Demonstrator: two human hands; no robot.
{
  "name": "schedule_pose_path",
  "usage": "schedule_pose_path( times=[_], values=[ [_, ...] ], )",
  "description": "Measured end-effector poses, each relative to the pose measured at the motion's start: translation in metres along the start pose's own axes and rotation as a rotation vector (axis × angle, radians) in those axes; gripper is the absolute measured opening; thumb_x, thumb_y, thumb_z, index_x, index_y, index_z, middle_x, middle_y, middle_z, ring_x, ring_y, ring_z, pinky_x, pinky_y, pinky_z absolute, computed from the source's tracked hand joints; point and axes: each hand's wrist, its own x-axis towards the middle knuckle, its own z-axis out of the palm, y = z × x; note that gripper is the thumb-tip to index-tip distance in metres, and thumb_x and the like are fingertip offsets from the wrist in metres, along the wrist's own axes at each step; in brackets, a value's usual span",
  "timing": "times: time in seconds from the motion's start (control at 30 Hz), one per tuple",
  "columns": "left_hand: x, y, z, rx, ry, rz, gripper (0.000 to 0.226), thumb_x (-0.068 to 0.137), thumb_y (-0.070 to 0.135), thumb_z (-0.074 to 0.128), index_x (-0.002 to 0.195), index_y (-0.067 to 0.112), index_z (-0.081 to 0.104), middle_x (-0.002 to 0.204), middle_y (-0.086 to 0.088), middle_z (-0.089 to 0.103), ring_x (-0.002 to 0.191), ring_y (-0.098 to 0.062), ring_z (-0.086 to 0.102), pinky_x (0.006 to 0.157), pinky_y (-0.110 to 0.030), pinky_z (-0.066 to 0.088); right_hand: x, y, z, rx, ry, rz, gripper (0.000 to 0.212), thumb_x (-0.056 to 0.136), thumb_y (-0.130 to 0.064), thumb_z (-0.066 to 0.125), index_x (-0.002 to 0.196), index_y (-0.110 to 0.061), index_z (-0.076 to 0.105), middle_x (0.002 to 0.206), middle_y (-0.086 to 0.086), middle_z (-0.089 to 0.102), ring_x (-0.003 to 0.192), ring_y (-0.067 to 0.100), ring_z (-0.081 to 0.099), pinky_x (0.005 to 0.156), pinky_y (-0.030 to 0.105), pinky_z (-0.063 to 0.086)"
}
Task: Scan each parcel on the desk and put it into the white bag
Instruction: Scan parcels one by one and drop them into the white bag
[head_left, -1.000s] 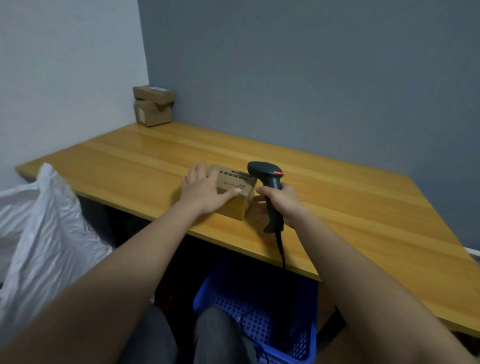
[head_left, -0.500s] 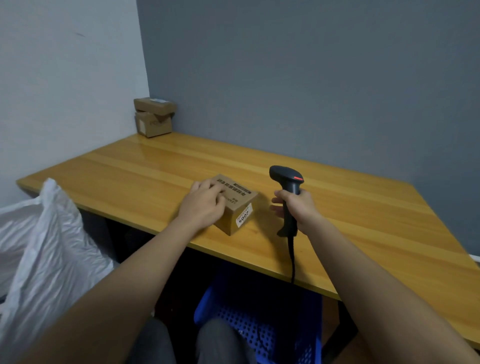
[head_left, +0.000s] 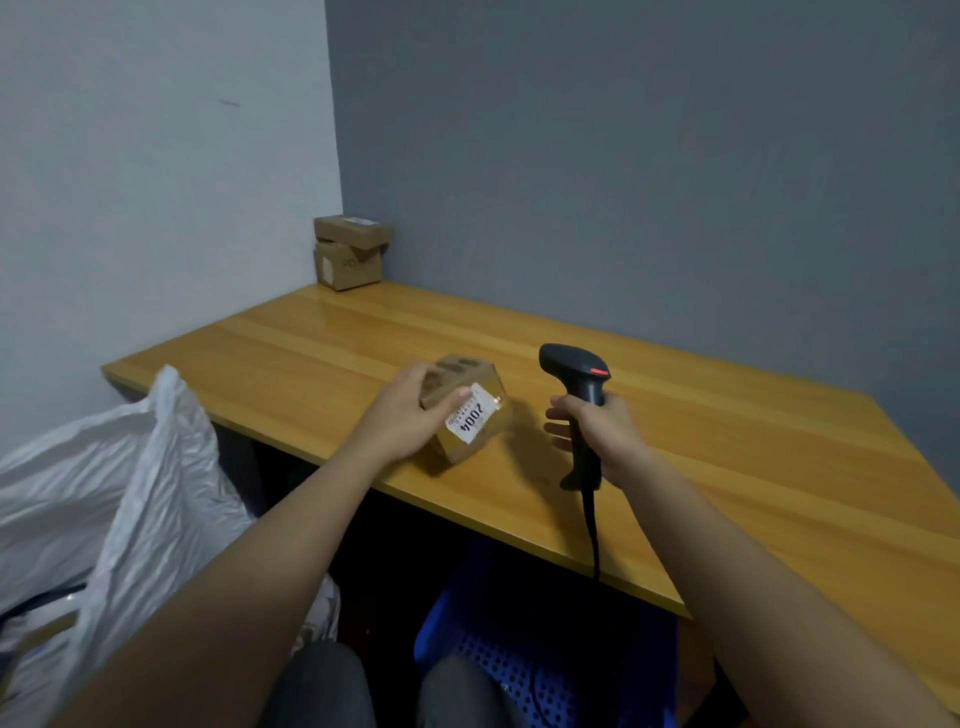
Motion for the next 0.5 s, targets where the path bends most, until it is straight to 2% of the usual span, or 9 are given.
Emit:
schedule_pose_path(
  times=[0.07, 0.17, 0.27, 0.37, 0.43, 0.5],
  values=[
    [0.004, -0.012, -0.017, -0.184, 0.102, -0.132, 0.055, 0.092, 0.060, 0.047, 0.132, 0.023, 0.049, 0.122, 0.004, 0.057, 0.104, -0.015, 0.053, 0.081, -0.030, 0.041, 0.000, -0.001, 0.003, 0.007, -0.007, -0.007, 0.035, 0.092, -0.015, 0.066, 0.122, -0.005, 0.052, 0.111, 0.017, 0.067, 0.097, 0.030, 0.068, 0.078, 0.038, 0.058],
    [0.013, -0.029, -0.036, -0.208, 0.171, -0.249, 0.049, 0.098, 0.052, 0.039, 0.138, 0.024, 0.043, 0.127, -0.004, 0.061, 0.110, -0.022, 0.057, 0.080, -0.031, 0.040, 0.001, -0.003, 0.012, 0.003, -0.018, -0.012, 0.028, 0.092, -0.014, 0.066, 0.116, -0.008, 0.052, 0.113, 0.019, 0.066, 0.096, 0.031, 0.068, 0.081, 0.039, 0.058],
    [0.020, -0.040, -0.043, -0.189, 0.204, -0.239, 0.050, 0.103, 0.037, 0.038, 0.151, 0.027, 0.026, 0.142, -0.008, 0.049, 0.125, -0.026, 0.050, 0.092, -0.034, 0.040, 0.001, -0.005, 0.025, -0.025, -0.030, -0.012, 0.024, 0.091, -0.014, 0.067, 0.110, -0.009, 0.053, 0.113, 0.020, 0.065, 0.097, 0.033, 0.068, 0.082, 0.040, 0.057],
    [0.025, -0.044, -0.049, -0.167, 0.217, -0.172, 0.059, 0.102, 0.018, 0.040, 0.151, 0.042, 0.016, 0.154, -0.006, 0.031, 0.130, -0.027, 0.045, 0.103, -0.038, 0.043, 0.001, -0.007, 0.040, -0.044, -0.047, -0.005, 0.016, 0.090, -0.014, 0.067, 0.101, -0.012, 0.055, 0.113, 0.020, 0.065, 0.096, 0.033, 0.068, 0.080, 0.039, 0.057],
    [0.028, -0.045, -0.052, -0.077, 0.153, -0.114, 0.065, 0.100, 0.005, 0.039, 0.150, 0.042, 0.022, 0.158, -0.006, 0.022, 0.138, -0.027, 0.035, 0.108, -0.037, 0.038, 0.002, -0.007, 0.049, -0.048, -0.068, -0.003, 0.017, 0.090, -0.013, 0.067, 0.101, -0.012, 0.055, 0.113, 0.020, 0.065, 0.095, 0.032, 0.069, 0.079, 0.039, 0.058],
    [0.032, -0.049, -0.053, 0.018, 0.091, -0.128, 0.060, 0.099, 0.003, 0.040, 0.149, 0.036, 0.032, 0.159, -0.007, 0.017, 0.145, -0.027, 0.023, 0.113, -0.036, 0.029, 0.002, -0.009, 0.056, -0.060, -0.082, -0.003, 0.020, 0.090, -0.014, 0.067, 0.106, -0.011, 0.054, 0.112, 0.019, 0.065, 0.094, 0.032, 0.069, 0.080, 0.040, 0.058]
  ],
)
